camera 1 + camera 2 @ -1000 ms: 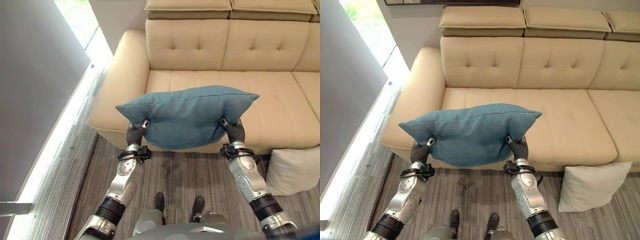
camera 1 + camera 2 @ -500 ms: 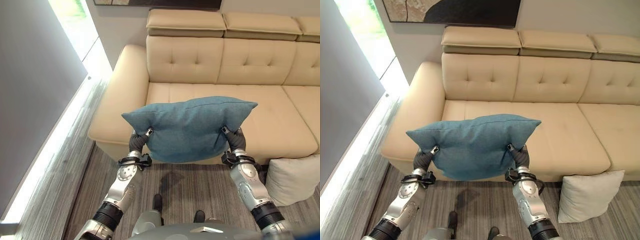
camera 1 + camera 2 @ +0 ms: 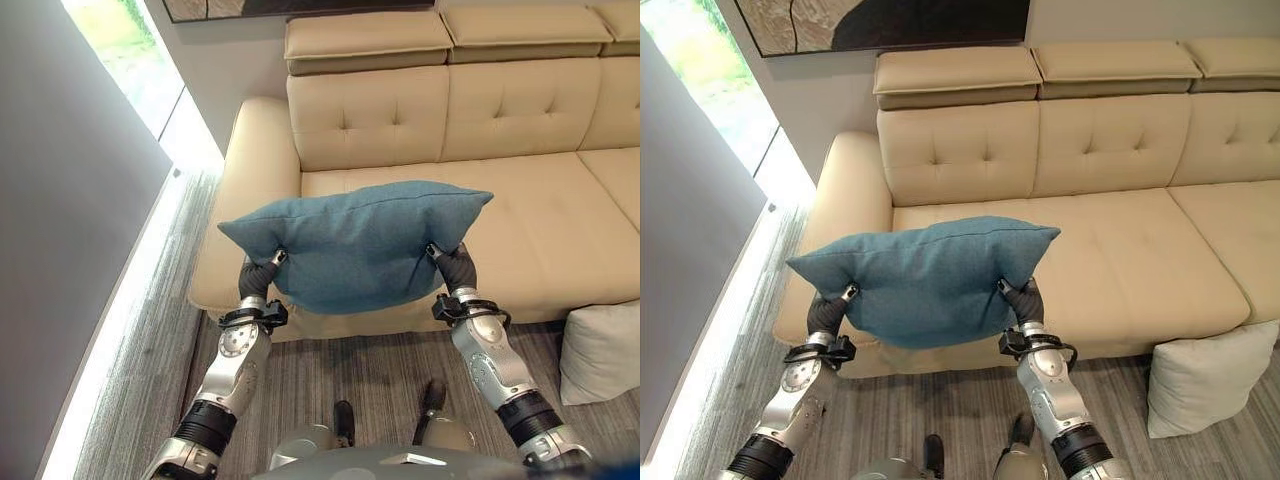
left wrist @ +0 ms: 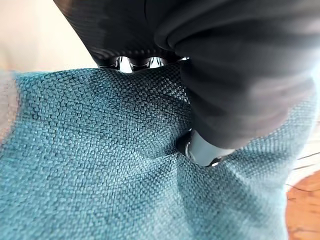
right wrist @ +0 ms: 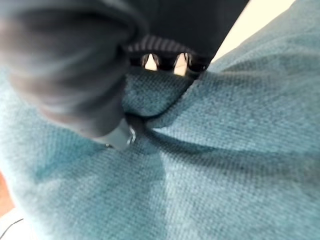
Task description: Pick up all the scattered cushions and arrange them neatly on the sofa.
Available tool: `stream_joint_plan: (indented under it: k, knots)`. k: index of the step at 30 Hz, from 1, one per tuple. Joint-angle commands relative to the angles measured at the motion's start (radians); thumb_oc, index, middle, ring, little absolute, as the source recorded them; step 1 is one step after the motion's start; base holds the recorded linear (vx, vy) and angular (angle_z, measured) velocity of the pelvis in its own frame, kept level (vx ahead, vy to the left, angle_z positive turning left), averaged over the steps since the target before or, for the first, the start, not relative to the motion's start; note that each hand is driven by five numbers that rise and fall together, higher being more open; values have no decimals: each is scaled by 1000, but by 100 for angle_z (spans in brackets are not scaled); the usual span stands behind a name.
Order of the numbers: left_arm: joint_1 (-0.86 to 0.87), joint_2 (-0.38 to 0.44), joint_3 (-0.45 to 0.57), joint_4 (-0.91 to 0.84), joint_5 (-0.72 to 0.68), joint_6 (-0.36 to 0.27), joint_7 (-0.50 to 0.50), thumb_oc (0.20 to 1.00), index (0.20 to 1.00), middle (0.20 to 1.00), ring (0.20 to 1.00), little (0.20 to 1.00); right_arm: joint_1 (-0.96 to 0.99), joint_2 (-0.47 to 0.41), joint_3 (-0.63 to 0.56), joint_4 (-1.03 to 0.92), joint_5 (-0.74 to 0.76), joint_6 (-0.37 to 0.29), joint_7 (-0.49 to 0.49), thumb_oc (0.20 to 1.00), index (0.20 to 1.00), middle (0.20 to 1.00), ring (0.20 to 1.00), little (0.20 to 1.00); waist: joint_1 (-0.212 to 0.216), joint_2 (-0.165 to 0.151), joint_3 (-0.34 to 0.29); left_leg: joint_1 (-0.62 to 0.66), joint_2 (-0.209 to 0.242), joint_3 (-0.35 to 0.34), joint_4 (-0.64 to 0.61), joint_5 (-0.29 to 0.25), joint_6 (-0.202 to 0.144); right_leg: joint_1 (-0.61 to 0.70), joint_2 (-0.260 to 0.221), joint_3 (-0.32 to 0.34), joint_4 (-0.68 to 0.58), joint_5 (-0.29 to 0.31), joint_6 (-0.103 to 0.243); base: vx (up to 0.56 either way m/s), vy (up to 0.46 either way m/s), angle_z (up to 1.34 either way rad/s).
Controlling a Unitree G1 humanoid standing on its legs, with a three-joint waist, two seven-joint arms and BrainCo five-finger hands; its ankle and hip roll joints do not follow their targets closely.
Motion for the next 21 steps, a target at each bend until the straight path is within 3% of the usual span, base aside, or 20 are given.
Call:
stream_joint_plan:
  k: [1,3,5,8,9,13,14,15,16,21]
  knots:
    - [-84,-17,-68,-104,53,-73,-83,200,200,200,200,200,-115,25,19,-107,-27,-86,82,200,200,200,200,200,1,1,-38,17,77,-93,124,-133,-71,88,74,-19,16,-41,4,176,-205,40]
    - [-87,-23,-71,-100,48,-70,-87,200,200,200,200,200,-97,17,6,-111,-16,-93,81,200,200,200,200,200,-4,-9,-43,-22,91,-104,194,-131,-99,119,89,-42,-16,-52,-14,123,-220,37]
    - [-100,-32,-80,-98,39,-69,-88,200,200,200,200,200,-92,4,-8,-116,-6,-102,69,200,200,200,200,200,-6,-19,-28,-116,112,-111,346,-97,-126,142,97,-67,-36,-63,-37,51,-215,52]
    - [-103,-41,-80,-93,29,-68,-92,200,200,200,200,200,-91,-6,-14,-119,-8,-100,63,200,200,200,200,200,-6,-25,-23,-169,134,-93,432,-79,-130,172,109,-84,-61,-80,-58,84,-140,40]
    - [-100,-43,-68,-93,30,-59,-93,200,200,200,200,200,-80,-13,-19,-128,-7,-99,67,200,200,200,200,200,6,-34,-18,-212,118,-97,408,-115,-113,202,125,-81,-85,-95,-65,215,-120,21]
    - [-103,-31,-65,-86,40,-43,-90,200,200,200,200,200,-65,-12,-39,-123,-3,-97,51,200,200,200,200,200,20,-40,-16,-337,124,-37,261,26,-115,244,163,-88,-99,-133,-70,224,-56,22]
    - [-102,-31,-65,-85,41,-41,-89,200,200,200,200,200,-64,-9,-41,-122,-3,-95,47,200,200,200,200,200,24,-40,-16,-345,129,-32,263,18,-126,261,169,-80,-98,-153,-70,139,14,-2]
    - [-102,-29,-65,-86,42,-40,-89,200,200,200,200,200,-64,-8,-44,-122,-4,-94,45,200,200,200,200,200,30,-35,-14,-349,135,-18,255,46,-119,256,172,-85,-92,-148,-75,252,73,-5]
    - [-88,-25,-59,-92,45,-39,-92,200,200,200,200,200,-55,2,-42,-130,-15,-95,51,200,200,200,200,200,33,-28,-31,-290,136,-13,173,45,-111,276,180,-86,-89,-159,-70,159,87,-10]
    - [-64,-6,-54,-109,59,-34,-97,200,200,200,200,200,-52,22,-37,-122,-27,-86,61,200,200,200,200,200,46,-33,-62,-206,106,-8,135,23,-87,299,159,-68,-50,-186,-51,206,115,-22]
